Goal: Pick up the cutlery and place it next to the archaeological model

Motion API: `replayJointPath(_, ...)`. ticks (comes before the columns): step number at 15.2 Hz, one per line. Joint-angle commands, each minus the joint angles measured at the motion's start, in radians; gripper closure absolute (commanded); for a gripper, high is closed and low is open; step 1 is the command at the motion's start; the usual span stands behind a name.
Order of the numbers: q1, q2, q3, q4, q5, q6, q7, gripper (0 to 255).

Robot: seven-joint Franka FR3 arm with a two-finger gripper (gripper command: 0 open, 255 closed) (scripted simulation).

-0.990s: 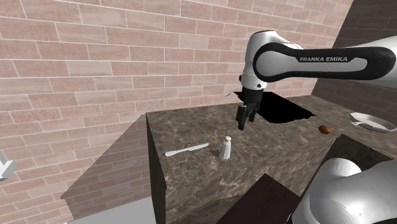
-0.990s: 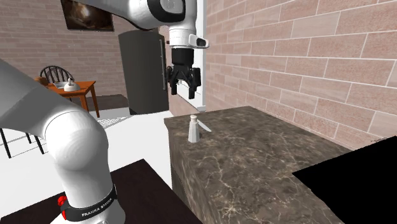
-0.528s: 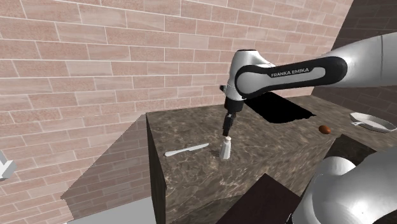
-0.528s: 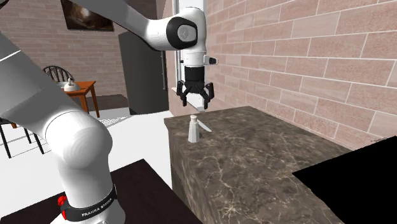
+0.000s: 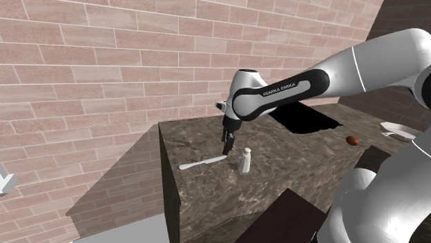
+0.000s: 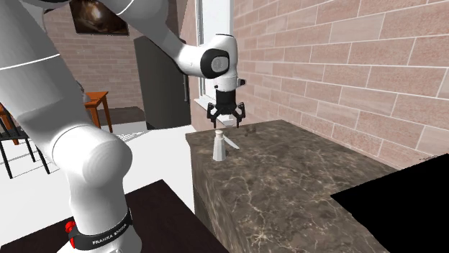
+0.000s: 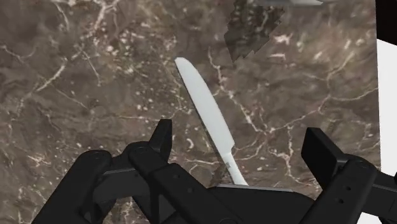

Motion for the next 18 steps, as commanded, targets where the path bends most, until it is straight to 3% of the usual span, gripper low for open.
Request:
replayJointPath(1, 0.033, 0.061, -0.013, 0.016, 0.039, 0.065, -0.113, 0)
replayJointPath(6, 0.107, 0.199, -0.017, 0.073, 0.163, 0.18, -0.378, 0)
replayJointPath(13, 0.114, 0.28, -0.009, 0.063, 0.211, 0.267, -0.412, 0)
replayJointPath(18, 0.115, 0.287, -0.008, 0.062, 0.216, 0.274, -0.415, 0)
